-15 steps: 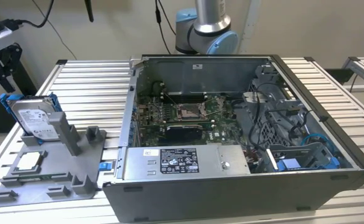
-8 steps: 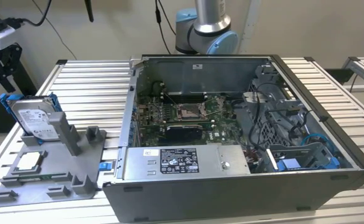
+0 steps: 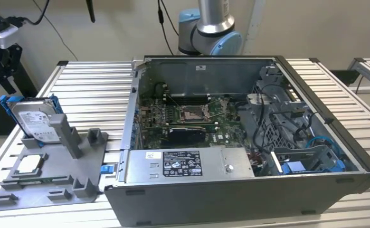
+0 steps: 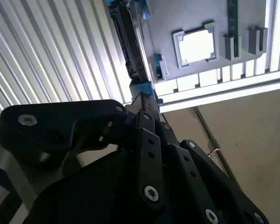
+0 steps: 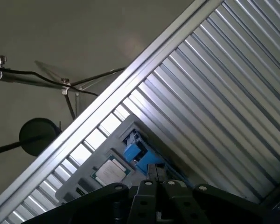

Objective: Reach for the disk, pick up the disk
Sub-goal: 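Pick up the disk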

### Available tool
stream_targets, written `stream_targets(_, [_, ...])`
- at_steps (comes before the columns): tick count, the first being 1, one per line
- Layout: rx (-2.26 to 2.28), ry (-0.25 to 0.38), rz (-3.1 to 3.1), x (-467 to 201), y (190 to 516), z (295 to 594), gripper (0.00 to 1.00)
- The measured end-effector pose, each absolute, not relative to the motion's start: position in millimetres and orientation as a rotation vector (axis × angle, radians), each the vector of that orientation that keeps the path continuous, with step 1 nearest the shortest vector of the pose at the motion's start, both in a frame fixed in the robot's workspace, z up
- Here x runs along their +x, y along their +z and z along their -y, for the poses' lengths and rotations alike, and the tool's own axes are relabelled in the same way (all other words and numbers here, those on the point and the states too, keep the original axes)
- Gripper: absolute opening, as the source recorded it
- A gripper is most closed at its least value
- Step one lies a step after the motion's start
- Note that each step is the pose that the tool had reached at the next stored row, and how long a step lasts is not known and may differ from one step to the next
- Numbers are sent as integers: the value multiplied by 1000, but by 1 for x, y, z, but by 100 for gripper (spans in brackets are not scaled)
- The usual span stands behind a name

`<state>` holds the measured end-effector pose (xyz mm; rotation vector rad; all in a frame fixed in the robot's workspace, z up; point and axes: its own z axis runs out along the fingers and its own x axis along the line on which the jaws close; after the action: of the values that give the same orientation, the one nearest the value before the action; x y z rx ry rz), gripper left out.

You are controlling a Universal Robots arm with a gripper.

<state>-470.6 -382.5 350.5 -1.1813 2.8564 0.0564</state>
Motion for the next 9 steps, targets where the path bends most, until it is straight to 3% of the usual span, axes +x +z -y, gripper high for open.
stream_targets(9, [-1280,57,-2811,-471,350,383,0])
